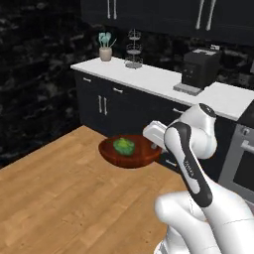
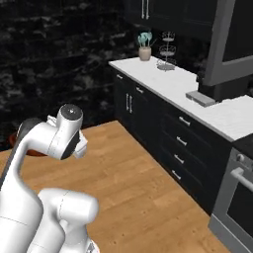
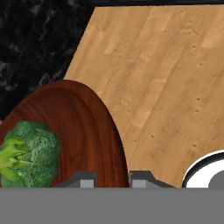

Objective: Pick the broccoli from the sink and place it in the bowl. Then pick the bowl and place it in the microwave. Then close the microwave door and press the start button.

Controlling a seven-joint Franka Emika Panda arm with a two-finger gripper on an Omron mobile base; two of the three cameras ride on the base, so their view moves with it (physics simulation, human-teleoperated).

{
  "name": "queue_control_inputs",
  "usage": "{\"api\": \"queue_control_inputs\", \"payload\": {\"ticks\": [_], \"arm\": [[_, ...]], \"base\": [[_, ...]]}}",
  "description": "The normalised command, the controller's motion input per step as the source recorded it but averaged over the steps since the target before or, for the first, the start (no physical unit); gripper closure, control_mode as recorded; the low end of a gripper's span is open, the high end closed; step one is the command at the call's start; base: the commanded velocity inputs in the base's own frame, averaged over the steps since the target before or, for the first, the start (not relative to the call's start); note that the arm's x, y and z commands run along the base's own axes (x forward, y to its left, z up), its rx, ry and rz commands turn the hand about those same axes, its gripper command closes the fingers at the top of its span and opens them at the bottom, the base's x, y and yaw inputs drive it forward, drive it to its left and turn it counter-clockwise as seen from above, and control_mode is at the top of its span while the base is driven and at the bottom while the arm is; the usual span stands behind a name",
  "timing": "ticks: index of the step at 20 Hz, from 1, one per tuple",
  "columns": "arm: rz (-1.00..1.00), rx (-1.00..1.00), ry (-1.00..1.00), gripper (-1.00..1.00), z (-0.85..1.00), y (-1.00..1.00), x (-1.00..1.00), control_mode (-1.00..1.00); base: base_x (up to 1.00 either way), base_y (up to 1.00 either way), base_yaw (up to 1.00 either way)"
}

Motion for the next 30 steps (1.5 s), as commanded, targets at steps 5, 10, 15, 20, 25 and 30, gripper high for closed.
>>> {"api": "queue_control_inputs", "payload": {"ticks": [5, 10, 15, 20, 25, 30], "arm": [[0.00, 0.00, 0.00, 1.00, 0.00, 0.00, 0.00, 1.00], [0.00, 0.00, 0.00, 1.00, 0.00, 0.00, 0.00, 1.00], [0.00, 0.00, 0.00, 1.00, 0.00, 0.00, 0.00, 1.00], [0.00, 0.00, 0.00, 1.00, 0.00, 0.00, 0.00, 1.00], [0.00, 0.00, 0.00, 1.00, 0.00, 0.00, 0.00, 1.00], [0.00, 0.00, 0.00, 1.00, 0.00, 0.00, 0.00, 1.00]], "base": [[0.00, -0.54, -0.65], [0.00, -0.72, -0.58], [0.05, -0.72, -0.50], [0.22, -0.61, -0.38], [0.47, -0.19, -0.24], [0.56, -0.01, -0.11]]}}
